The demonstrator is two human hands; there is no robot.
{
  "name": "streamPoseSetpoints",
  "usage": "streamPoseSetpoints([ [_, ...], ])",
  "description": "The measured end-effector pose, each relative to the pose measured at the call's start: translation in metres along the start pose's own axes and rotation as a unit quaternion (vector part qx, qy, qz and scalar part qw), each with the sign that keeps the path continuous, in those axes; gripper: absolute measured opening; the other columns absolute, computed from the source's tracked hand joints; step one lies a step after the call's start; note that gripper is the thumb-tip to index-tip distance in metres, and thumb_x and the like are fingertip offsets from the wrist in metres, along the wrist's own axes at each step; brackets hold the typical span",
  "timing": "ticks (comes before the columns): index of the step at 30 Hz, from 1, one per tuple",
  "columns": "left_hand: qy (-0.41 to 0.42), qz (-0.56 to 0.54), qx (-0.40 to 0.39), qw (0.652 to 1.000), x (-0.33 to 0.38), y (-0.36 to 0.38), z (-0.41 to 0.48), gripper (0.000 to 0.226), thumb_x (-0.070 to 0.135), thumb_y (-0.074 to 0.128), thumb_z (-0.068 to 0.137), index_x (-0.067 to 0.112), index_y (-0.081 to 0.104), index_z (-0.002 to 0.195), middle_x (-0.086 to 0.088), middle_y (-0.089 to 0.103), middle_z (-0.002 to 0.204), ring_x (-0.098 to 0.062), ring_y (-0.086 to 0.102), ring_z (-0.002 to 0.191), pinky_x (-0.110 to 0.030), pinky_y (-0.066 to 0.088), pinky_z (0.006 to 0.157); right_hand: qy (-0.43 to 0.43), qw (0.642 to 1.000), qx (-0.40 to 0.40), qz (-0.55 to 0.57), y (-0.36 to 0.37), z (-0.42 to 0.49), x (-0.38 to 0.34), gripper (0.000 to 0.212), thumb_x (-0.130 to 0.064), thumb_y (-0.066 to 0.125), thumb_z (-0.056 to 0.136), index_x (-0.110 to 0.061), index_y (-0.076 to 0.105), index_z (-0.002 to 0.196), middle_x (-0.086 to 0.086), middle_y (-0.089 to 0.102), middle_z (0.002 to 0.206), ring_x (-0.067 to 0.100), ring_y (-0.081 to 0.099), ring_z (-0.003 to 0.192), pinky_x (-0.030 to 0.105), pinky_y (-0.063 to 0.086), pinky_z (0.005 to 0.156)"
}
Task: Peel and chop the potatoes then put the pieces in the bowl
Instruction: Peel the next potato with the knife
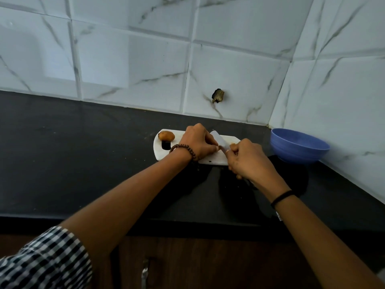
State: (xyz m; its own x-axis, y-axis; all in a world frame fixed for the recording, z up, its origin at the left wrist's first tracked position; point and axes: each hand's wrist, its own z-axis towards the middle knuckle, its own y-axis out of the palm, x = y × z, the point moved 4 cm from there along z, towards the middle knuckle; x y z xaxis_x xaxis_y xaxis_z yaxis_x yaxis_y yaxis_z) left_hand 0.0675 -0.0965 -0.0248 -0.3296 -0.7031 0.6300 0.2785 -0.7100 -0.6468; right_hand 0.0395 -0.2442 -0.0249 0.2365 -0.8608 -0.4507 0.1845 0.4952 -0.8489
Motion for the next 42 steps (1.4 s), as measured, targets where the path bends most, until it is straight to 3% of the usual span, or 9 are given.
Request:
streamPoseSetpoints([
  [4, -0.012, 0.002, 0.000, 1.000, 0.000, -0.001, -0.001, 0.013, 0.017, 0.076, 0.078, 0.012, 0.078, 0.090, -0.001, 0.075, 0.087, -0.004, 0.062, 0.079, -0.015, 0.050, 0.076, -0.002, 1.000, -0.010, -0.021, 0.002, 0.007, -0.004, 0.029, -0.026, 0.050, 0.099, -0.006, 0.068, 0.087, 0.012, 0.071, 0.076, 0.029, 0.071, 0.058, 0.043, 0.062, 0.065],
  [9, -0.031, -0.023, -0.008, 0.999, -0.004, -0.002, -0.003, 0.013, 0.018, 0.077, 0.077, 0.015, 0.078, 0.090, 0.002, 0.075, 0.089, -0.003, 0.064, 0.084, -0.011, 0.047, 0.079, 0.014, 0.999, -0.032, 0.040, 0.000, 0.005, -0.002, 0.031, -0.027, 0.052, 0.100, -0.005, 0.069, 0.086, 0.009, 0.072, 0.069, 0.019, 0.062, 0.045, 0.031, 0.057, 0.052],
  [13, -0.042, -0.035, -0.015, 0.998, -0.004, -0.003, -0.003, 0.015, 0.018, 0.079, 0.076, 0.016, 0.078, 0.091, 0.003, 0.074, 0.090, -0.002, 0.064, 0.085, -0.010, 0.046, 0.080, 0.015, 0.996, -0.037, 0.080, 0.001, 0.003, -0.004, 0.028, -0.020, 0.052, 0.098, -0.003, 0.071, 0.085, 0.009, 0.072, 0.068, 0.017, 0.060, 0.045, 0.035, 0.058, 0.059],
  [21, -0.068, -0.064, -0.022, 0.995, -0.009, -0.003, -0.002, 0.014, 0.018, 0.082, 0.074, 0.016, 0.078, 0.088, 0.005, 0.074, 0.085, -0.002, 0.067, 0.083, -0.013, 0.051, 0.083, 0.066, 0.982, -0.057, 0.165, 0.003, 0.001, -0.003, 0.027, -0.020, 0.052, 0.099, -0.001, 0.070, 0.094, 0.007, 0.066, 0.062, 0.011, 0.052, 0.037, 0.021, 0.041, 0.038],
  [29, -0.113, -0.085, -0.015, 0.990, -0.012, -0.001, -0.002, 0.015, 0.019, 0.083, 0.073, 0.017, 0.078, 0.087, 0.008, 0.072, 0.081, 0.003, 0.061, 0.075, 0.001, 0.038, 0.059, 0.057, 0.984, -0.059, 0.155, 0.005, -0.003, -0.006, 0.031, -0.021, 0.051, 0.101, 0.003, 0.069, 0.092, 0.010, 0.066, 0.065, 0.015, 0.054, 0.043, 0.031, 0.048, 0.050],
  [38, -0.120, -0.086, 0.003, 0.989, -0.016, 0.000, -0.001, 0.015, 0.019, 0.082, 0.073, 0.015, 0.079, 0.087, 0.002, 0.073, 0.087, -0.002, 0.061, 0.081, -0.009, 0.041, 0.070, 0.026, 0.994, -0.075, 0.079, -0.001, -0.012, -0.011, 0.043, -0.032, 0.051, 0.102, 0.001, 0.070, 0.082, 0.008, 0.067, 0.060, 0.016, 0.055, 0.041, 0.030, 0.052, 0.050],
  [42, -0.091, -0.056, 0.011, 0.994, -0.014, 0.000, 0.001, 0.013, 0.017, 0.079, 0.077, 0.014, 0.078, 0.089, 0.001, 0.073, 0.090, -0.003, 0.060, 0.082, -0.012, 0.043, 0.074, -0.014, 0.997, -0.073, 0.012, -0.006, -0.020, -0.019, 0.033, -0.019, 0.049, 0.098, 0.002, 0.068, 0.083, 0.015, 0.072, 0.067, 0.025, 0.061, 0.046, 0.041, 0.059, 0.055],
])
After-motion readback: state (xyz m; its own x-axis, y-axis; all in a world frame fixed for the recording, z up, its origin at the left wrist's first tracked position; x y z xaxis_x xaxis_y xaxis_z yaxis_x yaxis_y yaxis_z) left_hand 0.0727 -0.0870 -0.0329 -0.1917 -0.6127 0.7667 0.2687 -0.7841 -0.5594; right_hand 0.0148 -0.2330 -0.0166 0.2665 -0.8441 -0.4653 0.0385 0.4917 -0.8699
